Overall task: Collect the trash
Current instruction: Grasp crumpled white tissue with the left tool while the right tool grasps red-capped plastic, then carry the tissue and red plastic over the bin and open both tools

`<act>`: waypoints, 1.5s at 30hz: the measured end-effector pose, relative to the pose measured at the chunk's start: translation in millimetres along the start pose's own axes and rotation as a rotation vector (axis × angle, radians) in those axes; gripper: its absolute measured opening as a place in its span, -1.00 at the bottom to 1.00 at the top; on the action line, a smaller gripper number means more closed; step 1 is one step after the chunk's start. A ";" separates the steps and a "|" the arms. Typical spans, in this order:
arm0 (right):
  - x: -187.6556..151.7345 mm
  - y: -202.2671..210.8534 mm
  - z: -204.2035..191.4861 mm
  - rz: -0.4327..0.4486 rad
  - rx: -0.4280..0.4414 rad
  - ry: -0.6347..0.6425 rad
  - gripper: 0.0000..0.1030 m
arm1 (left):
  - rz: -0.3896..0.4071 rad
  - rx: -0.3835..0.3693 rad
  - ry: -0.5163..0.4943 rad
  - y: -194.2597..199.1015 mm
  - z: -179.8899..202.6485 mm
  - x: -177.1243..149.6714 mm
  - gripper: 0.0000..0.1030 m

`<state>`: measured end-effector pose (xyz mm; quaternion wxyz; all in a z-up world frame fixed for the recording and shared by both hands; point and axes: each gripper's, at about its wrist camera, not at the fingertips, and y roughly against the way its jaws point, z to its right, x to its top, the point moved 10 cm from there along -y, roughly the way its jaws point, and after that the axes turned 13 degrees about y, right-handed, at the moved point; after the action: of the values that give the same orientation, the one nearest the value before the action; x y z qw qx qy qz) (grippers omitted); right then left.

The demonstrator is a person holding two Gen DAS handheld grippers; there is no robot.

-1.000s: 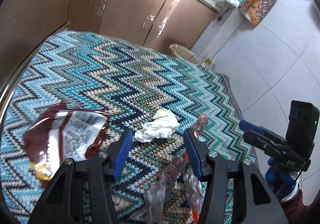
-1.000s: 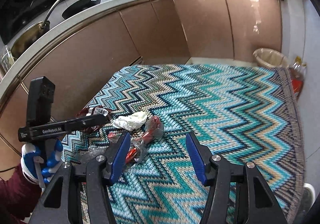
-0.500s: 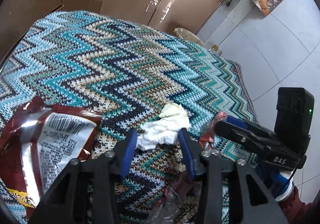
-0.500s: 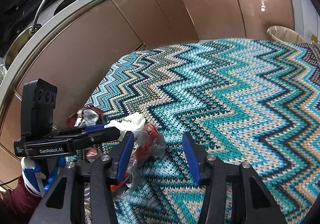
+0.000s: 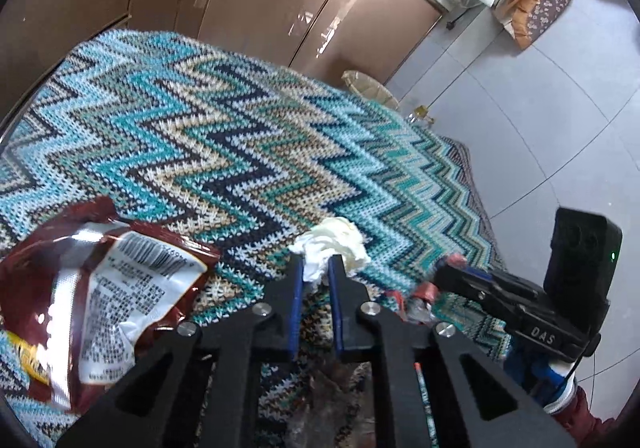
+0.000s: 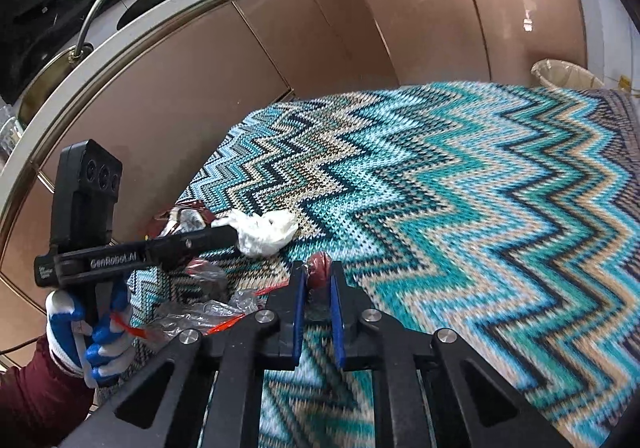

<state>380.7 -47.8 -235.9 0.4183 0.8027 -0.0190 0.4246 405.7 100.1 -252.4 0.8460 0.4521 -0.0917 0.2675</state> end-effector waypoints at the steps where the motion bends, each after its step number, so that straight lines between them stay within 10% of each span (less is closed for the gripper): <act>1: -0.4 5.8 -1.2 0.006 -0.007 0.002 -0.79 | 0.012 -0.002 0.000 5.2 2.2 0.6 -0.78; 29: -29.0 233.9 -37.2 0.313 -0.239 0.019 -0.79 | 0.246 -0.101 -0.196 175.2 112.2 -49.3 -0.78; 45: -125.2 342.5 60.7 0.430 -0.407 -0.207 -0.79 | 0.053 -0.156 -0.444 99.3 260.9 -131.5 -0.78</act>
<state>209.0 -352.5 -116.4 0.4668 0.7192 -0.3152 0.4068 264.7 -116.3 -83.7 0.8302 0.4304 -0.3077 0.1757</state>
